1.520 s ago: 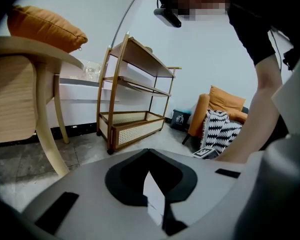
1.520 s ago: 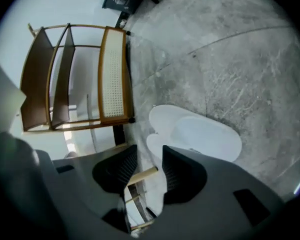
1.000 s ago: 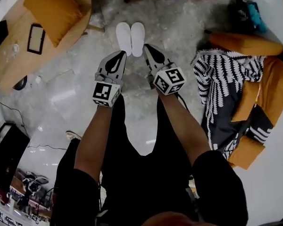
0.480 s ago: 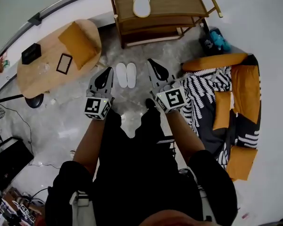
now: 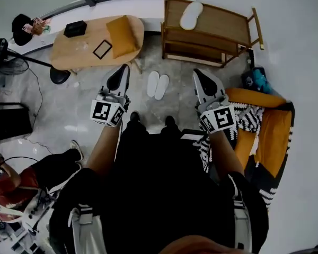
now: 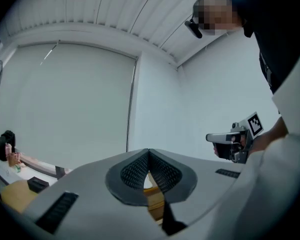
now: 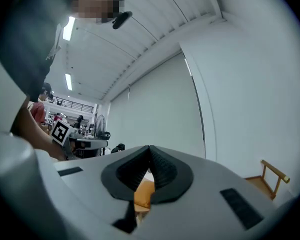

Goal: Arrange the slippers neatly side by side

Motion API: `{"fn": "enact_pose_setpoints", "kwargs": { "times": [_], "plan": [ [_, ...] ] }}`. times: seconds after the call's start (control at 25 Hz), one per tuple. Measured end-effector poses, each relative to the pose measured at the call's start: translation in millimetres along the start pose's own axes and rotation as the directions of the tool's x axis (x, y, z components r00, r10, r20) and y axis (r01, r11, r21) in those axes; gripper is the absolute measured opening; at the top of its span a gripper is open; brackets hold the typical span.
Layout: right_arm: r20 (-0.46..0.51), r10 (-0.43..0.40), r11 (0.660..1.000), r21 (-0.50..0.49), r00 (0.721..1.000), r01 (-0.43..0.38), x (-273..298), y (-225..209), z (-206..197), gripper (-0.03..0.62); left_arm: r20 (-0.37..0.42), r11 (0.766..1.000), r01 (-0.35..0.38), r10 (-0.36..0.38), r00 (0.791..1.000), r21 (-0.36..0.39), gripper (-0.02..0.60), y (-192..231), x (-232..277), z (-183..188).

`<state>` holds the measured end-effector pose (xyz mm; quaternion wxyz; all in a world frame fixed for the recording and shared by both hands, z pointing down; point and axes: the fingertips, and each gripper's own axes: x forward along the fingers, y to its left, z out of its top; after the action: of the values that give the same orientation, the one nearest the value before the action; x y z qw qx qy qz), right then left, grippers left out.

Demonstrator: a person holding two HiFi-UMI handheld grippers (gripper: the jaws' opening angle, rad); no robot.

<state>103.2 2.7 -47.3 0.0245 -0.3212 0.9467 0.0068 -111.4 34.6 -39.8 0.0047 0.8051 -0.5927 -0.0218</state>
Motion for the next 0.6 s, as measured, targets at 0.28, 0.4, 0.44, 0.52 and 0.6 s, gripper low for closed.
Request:
{"fn": "enact_pose_setpoints", "kwargs": {
  "times": [0.28, 0.4, 0.44, 0.52, 0.6],
  "plan": [
    [-0.013, -0.031, 0.999, 0.025, 0.999, 0.031, -32, 48, 9, 0.031, -0.006, 1.000, -0.013, 0.013, 1.000, -0.027, 0.015, -5, -82, 9],
    [-0.021, -0.048, 0.999, 0.007, 0.999, 0.048, -51, 74, 11, 0.031, 0.013, 0.999, 0.031, -0.031, 0.999, -0.041, 0.015, -20, -108, 6],
    [-0.036, -0.059, 0.998, 0.012, 0.998, 0.060, -60, 83, 6, 0.031, 0.017, 0.998, 0.053, -0.052, 0.998, -0.039, 0.015, -28, -118, 6],
    [-0.069, -0.083, 0.996, 0.027, 0.994, 0.085, -77, 102, -6, 0.031, 0.021, 0.995, 0.090, -0.090, 0.996, -0.030, 0.015, -39, -142, 6],
    [-0.090, -0.093, 0.995, 0.033, 0.992, 0.096, -93, 126, -14, 0.031, 0.019, 0.994, 0.106, -0.106, 0.994, -0.023, 0.015, -43, -170, 3]
  ]
}}
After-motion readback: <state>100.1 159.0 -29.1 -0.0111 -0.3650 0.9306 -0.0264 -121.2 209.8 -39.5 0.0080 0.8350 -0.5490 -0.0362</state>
